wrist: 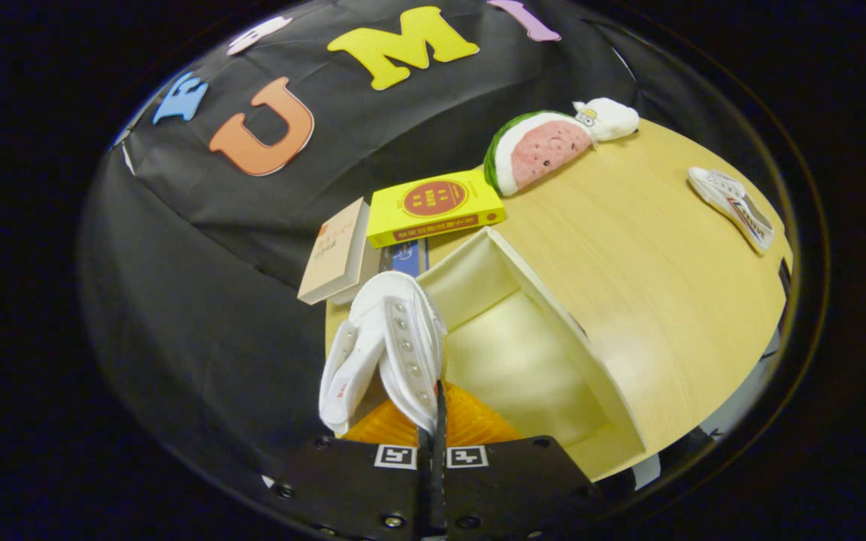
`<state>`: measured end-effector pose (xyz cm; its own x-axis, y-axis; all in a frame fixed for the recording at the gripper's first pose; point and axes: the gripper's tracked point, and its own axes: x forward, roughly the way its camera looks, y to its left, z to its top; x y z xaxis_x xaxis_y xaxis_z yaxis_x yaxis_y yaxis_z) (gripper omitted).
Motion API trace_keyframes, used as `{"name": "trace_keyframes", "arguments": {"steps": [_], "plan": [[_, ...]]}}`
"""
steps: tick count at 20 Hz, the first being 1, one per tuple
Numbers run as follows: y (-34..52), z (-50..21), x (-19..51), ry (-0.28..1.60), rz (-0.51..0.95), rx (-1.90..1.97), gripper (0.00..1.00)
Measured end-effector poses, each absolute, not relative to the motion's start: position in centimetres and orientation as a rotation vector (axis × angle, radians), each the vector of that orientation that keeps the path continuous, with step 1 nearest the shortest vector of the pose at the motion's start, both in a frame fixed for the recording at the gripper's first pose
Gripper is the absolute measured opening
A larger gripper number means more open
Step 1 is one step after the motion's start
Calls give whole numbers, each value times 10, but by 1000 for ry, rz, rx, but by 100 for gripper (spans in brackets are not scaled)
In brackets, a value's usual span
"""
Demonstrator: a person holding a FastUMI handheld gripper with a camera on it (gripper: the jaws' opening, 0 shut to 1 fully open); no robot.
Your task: Open the storage box then place both shoes into the box .Put the left shoe in first, then the right shoe, with the right side of both shoes facing outward in a uniform manner.
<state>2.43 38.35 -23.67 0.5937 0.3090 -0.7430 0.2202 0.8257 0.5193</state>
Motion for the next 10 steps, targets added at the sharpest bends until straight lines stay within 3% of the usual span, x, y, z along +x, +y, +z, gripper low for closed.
{"name": "trace_keyframes", "arguments": {"steps": [10], "plan": [[397,-273,28,957,62,578,0]]}}
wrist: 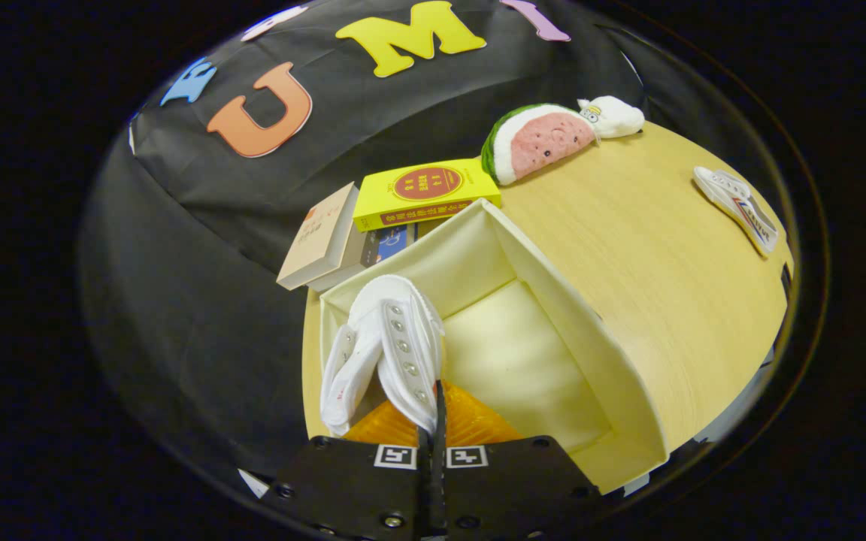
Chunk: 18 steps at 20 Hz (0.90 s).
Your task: Open the storage box then place both shoes into the box .Put the left shoe in first, then the right shoe, with the right side of both shoes facing outward in a uniform manner.
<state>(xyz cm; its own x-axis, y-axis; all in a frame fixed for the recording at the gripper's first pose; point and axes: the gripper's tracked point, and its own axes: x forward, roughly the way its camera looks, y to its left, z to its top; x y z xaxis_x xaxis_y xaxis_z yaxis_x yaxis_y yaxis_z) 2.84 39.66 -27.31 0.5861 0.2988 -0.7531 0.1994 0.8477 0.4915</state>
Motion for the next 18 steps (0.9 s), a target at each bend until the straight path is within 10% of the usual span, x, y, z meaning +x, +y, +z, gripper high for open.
{"name": "trace_keyframes", "arguments": {"steps": [4,7,18], "plan": [[420,-285,25,1015,137,605,6],[413,-282,20,1038,159,576,82],[347,-184,16,704,318,209,90]]}}
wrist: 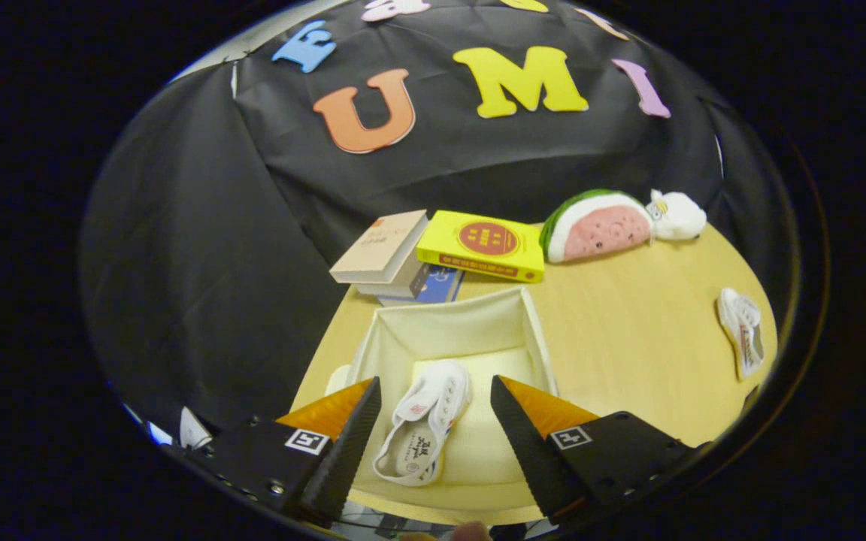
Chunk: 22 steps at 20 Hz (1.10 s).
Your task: Open the storage box then place both shoes into the box .Put the left shoe in first, then the right shoe, with the right side of both shoes facing outward in a uniform manner.
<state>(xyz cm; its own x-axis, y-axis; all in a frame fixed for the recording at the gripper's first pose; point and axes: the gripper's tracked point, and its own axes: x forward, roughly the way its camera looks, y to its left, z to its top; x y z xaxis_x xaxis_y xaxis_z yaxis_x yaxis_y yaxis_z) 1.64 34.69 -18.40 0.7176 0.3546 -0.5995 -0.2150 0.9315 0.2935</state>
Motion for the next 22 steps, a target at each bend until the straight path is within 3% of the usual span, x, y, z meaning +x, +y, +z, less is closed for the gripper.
{"name": "trace_keyframes", "arguments": {"steps": [3,9,22], "plan": [[313,-154,11,594,355,136,96],[213,-115,13,470,405,118,96],[-90,-136,25,399,237,11,96]]}}
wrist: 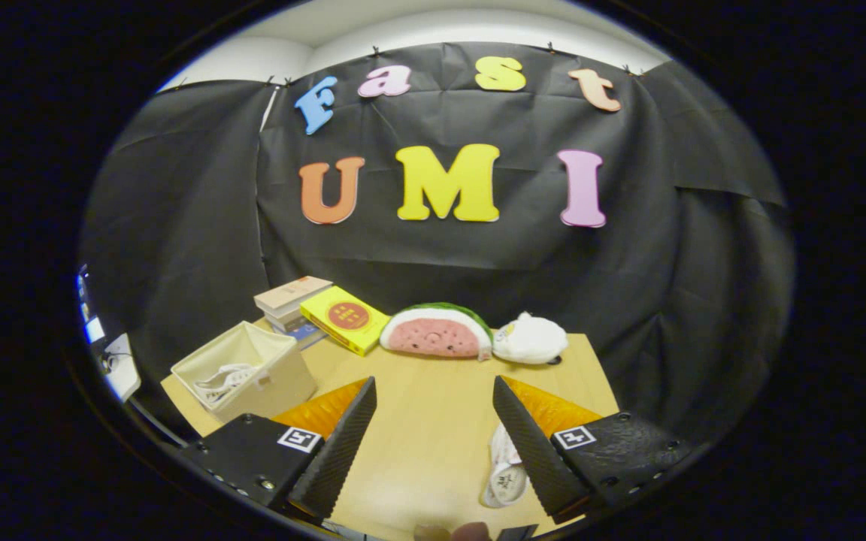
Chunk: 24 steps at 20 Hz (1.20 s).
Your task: Open the storage box then place both shoes into the box .Put the left shoe in first, then the right shoe, with the right side of both shoes facing outward in a uniform manner.
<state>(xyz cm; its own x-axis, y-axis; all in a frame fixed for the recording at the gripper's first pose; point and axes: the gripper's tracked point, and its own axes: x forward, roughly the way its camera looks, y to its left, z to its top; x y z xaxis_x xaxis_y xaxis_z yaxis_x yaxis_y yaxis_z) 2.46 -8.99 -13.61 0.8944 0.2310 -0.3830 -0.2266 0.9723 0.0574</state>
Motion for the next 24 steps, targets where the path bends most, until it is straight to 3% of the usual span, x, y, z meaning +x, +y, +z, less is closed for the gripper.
{"name": "trace_keyframes", "arguments": {"steps": [6,10,15,17,19,22,24], "plan": [[-182,-243,13,581,117,49,96],[-195,-326,19,727,87,41,96],[-200,-380,56,815,65,19,96],[-197,-392,70,847,71,29,87],[-195,-402,78,870,75,34,72],[-187,-409,84,887,80,96,71],[-185,-409,85,901,72,111,59]]}}
